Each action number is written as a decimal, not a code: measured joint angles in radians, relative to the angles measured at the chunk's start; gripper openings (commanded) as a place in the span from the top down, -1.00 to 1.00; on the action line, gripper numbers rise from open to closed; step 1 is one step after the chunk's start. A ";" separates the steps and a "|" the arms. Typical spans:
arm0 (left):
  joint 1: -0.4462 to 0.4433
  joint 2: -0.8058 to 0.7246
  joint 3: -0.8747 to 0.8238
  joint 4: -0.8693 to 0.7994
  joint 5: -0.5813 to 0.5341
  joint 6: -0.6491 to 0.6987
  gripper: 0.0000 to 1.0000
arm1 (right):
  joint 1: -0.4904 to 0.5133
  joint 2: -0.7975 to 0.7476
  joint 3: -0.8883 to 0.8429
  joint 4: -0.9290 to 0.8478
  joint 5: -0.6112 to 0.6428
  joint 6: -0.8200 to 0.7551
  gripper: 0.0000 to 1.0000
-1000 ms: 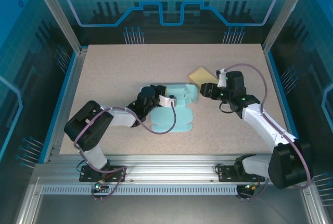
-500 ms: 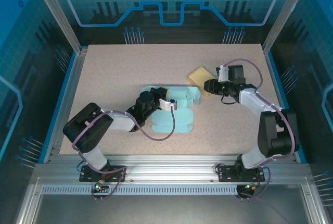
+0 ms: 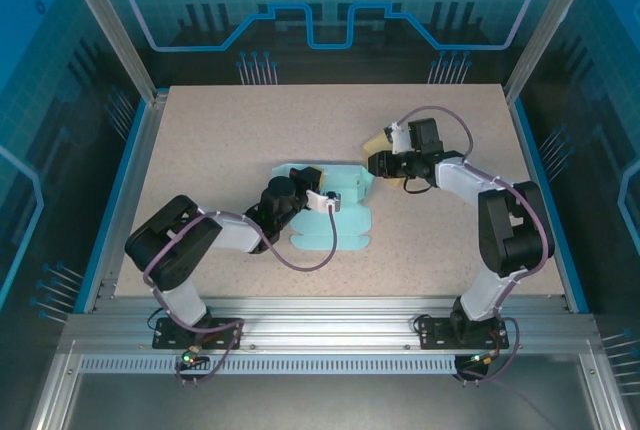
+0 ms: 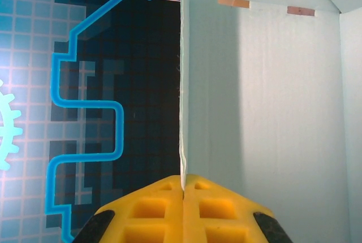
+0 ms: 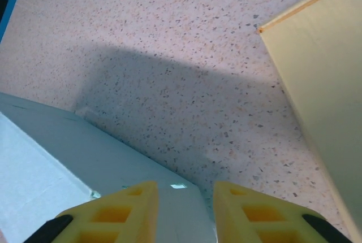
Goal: Fold the paper box
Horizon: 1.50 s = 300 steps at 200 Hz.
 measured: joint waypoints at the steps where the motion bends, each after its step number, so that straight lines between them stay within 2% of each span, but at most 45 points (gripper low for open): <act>1: 0.000 0.000 0.000 0.000 0.000 0.000 1.00 | 0.000 0.000 0.000 0.001 -0.001 0.000 0.33; 59: 0.000 0.026 0.000 -0.003 0.000 0.000 1.00 | -0.014 -0.001 -0.098 0.154 -0.143 0.084 0.25; 91: 0.003 0.043 0.003 -0.001 -0.001 0.000 1.00 | -0.016 -0.001 -0.145 0.243 -0.171 0.121 0.16; 130: 0.008 0.057 0.013 0.000 -0.005 0.000 1.00 | -0.017 -0.001 -0.225 0.366 -0.201 0.151 0.16; 217: 0.010 0.064 0.027 -0.005 -0.008 0.003 1.00 | 0.010 -0.053 -0.322 0.406 -0.187 0.159 0.15; 248: 0.012 0.064 0.031 -0.010 -0.008 0.006 1.00 | 0.052 -0.090 -0.334 0.394 -0.168 0.138 0.01; 300: 0.012 0.064 0.036 -0.019 -0.007 0.007 1.00 | 0.095 -0.104 -0.327 0.341 -0.070 0.093 0.05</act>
